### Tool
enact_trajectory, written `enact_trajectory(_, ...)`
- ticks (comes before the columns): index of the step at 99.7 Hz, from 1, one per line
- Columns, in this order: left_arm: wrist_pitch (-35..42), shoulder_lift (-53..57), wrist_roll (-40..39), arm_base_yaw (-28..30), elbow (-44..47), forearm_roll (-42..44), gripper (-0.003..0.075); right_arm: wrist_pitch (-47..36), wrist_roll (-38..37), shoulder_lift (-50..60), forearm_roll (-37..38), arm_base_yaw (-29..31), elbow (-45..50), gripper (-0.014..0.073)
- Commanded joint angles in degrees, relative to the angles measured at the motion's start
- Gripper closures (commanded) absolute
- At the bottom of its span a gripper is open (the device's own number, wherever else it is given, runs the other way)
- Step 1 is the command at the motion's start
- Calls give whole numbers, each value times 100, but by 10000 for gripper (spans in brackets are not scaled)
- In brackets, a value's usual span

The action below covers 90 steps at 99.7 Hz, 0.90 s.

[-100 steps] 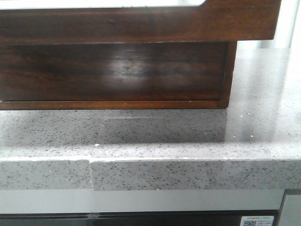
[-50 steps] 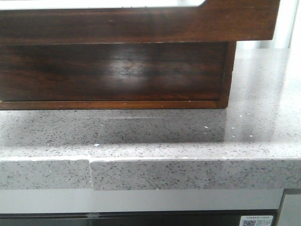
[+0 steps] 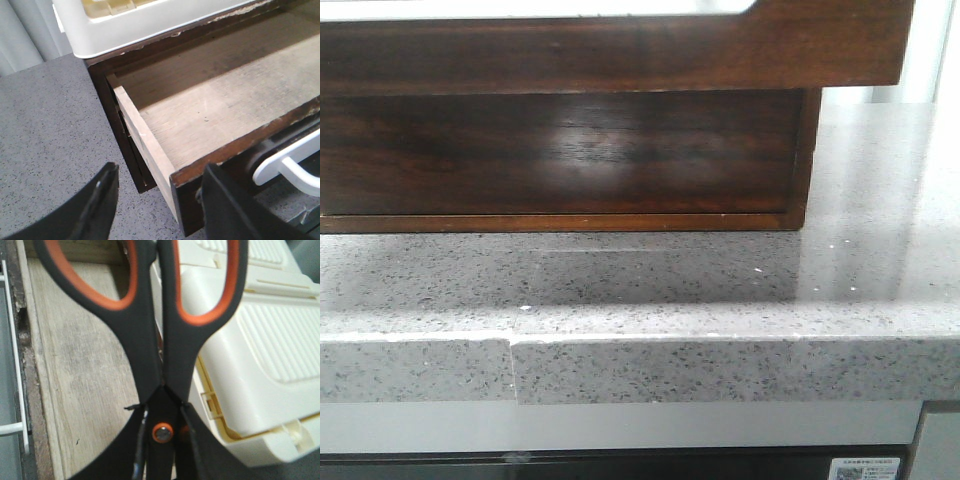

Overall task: Put scissors in drawer with both arms
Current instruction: 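Carry the scissors with the right gripper over the open drawer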

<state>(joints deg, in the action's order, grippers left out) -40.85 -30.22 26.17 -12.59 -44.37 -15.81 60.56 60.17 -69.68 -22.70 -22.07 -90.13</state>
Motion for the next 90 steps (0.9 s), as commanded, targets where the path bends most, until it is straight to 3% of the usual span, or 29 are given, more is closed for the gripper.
enact_trajectory(1,454,-60,-79,-26,-131,-135,373,-437,84,-212,277,-332,-293,585)
enact_trajectory(17,454,-60,-79,-26,-131,-135,373,-400,-158,-735,1230,-1136,-516,585)
enact_trajectory(45,454,-60,-79,-26,-131,-135,373,-140,-1665,-1561,3753,-2219,-638,585)
enact_trajectory(81,454,-60,-79,-26,-131,-135,373,160,-1690,-1753,3984,-2337,-644,580)
enact_trajectory(90,454,-60,-79,-26,-131,-135,373,160,-1690,-1753,3984,-2337,-644,535)
